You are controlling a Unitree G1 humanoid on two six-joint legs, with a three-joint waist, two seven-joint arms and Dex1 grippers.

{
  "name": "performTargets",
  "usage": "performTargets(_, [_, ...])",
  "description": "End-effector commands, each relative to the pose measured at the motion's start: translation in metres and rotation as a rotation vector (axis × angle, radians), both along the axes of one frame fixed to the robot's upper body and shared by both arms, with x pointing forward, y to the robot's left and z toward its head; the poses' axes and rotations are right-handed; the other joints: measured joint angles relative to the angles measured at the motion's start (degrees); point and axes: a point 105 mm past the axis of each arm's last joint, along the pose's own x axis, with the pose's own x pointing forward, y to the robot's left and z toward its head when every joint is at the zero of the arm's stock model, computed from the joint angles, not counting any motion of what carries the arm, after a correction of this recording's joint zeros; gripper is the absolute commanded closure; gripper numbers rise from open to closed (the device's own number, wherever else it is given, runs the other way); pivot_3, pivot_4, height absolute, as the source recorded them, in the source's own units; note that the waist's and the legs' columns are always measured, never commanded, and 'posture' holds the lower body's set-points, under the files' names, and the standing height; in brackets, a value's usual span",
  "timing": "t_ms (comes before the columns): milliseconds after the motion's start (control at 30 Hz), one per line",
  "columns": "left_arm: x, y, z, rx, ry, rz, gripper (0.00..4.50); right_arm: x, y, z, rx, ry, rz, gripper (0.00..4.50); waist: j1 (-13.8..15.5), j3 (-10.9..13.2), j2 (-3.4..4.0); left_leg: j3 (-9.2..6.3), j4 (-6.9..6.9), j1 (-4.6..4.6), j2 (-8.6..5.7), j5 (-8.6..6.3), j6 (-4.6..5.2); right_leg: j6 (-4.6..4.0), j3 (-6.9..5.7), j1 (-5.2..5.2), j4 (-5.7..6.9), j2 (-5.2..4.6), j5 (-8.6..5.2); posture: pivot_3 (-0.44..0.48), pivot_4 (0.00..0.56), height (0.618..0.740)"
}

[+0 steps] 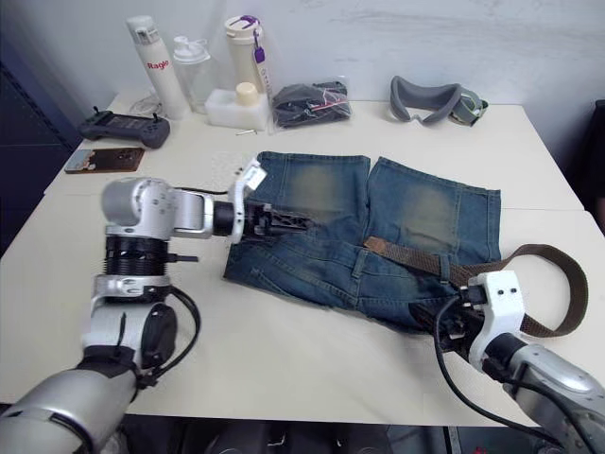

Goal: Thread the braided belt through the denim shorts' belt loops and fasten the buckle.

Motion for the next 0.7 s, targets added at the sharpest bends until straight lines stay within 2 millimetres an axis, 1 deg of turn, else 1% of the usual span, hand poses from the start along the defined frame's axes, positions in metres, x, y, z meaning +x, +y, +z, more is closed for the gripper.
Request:
performTargets(33, [-0.020,0.000,0.013,-0.067,-0.191,-0.135,0.00,0.012,0.013,0.018,0.128,-0.083,-0.010,0.01,0.0,0.0,0.00,0.00,-0.01,0.00,0.00,0.01,-0.02,-0.01,0.00,0.00,-0.01,-0.01,0.00,0.000,0.150,0.738])
performTargets(100, [-0.020,0.014,0.007,-0.020,-0.366,-0.102,0.00,0.031,0.021,0.021,0.337,-0.114,-0.109,0.01,-0.3,-0.1,-0.20,0.01,-0.27,0.16,0.00,0.09,-0.15,-0.09,0.02,0.03,-0.09,-0.07,0.01,0.000,0.150,0.738])
performTargets(133, [-0.021,0.018,0.003,0.007,-0.418,-0.098,0.00,0.035,0.027,0.019,0.443,-0.097,-0.127,0.01,-0.4,-0.1,-0.18,0.05,-0.51,0.32,0.00,0.17,-0.23,-0.20,0.07,0.13,-0.17,-0.06,0.02,0.000,0.150,0.738])
performTargets(200, [-0.025,0.020,-0.003,0.035,-0.470,-0.106,0.00,0.038,0.032,0.012,0.541,-0.066,-0.155,0.01,-0.1,-0.1,-0.11,0.07,-0.74,0.42,0.00,0.30,-0.25,-0.34,0.06,0.08,-0.15,-0.07,-0.03,0.000,0.150,0.738])
performTargets(233, [-0.027,0.020,-0.005,0.043,-0.492,-0.111,0.00,0.040,0.033,0.009,0.566,-0.054,-0.173,0.01,0.2,-0.1,-0.12,0.04,-0.80,0.38,0.00,0.48,-0.03,-0.44,0.02,0.01,-0.07,-0.07,-0.09,0.000,0.150,0.738])
performTargets(300, [-0.033,0.018,-0.003,0.021,-0.534,-0.119,0.00,0.044,0.032,0.004,0.655,-0.038,-0.230,0.01,0.3,-0.1,-0.11,-0.01,-0.87,0.38,0.00,0.50,0.00,-0.57,-0.03,0.00,-0.05,-0.07,-0.16,0.000,0.150,0.738])
performTargets(400, [-0.037,0.016,-0.001,0.008,-0.575,-0.126,0.00,0.048,0.030,0.002,0.731,-0.029,-0.273,0.01,0.0,-0.1,-0.11,0.00,-0.83,0.35,0.00,0.43,0.18,-0.53,-0.03,0.04,-0.09,-0.08,-0.14,0.000,0.150,0.738])
performTargets(433, [-0.037,0.016,0.000,0.007,-0.602,-0.119,0.00,0.051,0.029,-0.001,0.750,-0.025,-0.293,0.01,-0.1,-0.1,-0.11,0.01,-0.83,0.35,0.00,0.35,0.32,-0.51,-0.03,0.05,-0.10,-0.08,-0.13,0.000,0.150,0.738])
performTargets(567, [-0.032,0.018,0.003,0.018,-0.663,-0.089,0.00,0.063,0.026,-0.009,0.801,-0.008,-0.345,0.01,-0.3,-0.1,-0.11,0.01,-0.84,0.40,0.00,0.36,0.38,-0.51,-0.03,0.03,-0.03,-0.05,-0.13,0.000,0.150,0.738])
performTargets(700, [-0.031,0.021,0.005,0.011,-0.674,-0.083,0.00,0.071,0.026,-0.013,0.834,0.001,-0.367,0.01,-0.6,-0.1,-0.11,0.01,-0.87,0.42,0.00,0.40,0.40,-0.53,-0.03,0.02,0.01,0.00,-0.15,0.000,0.150,0.738])
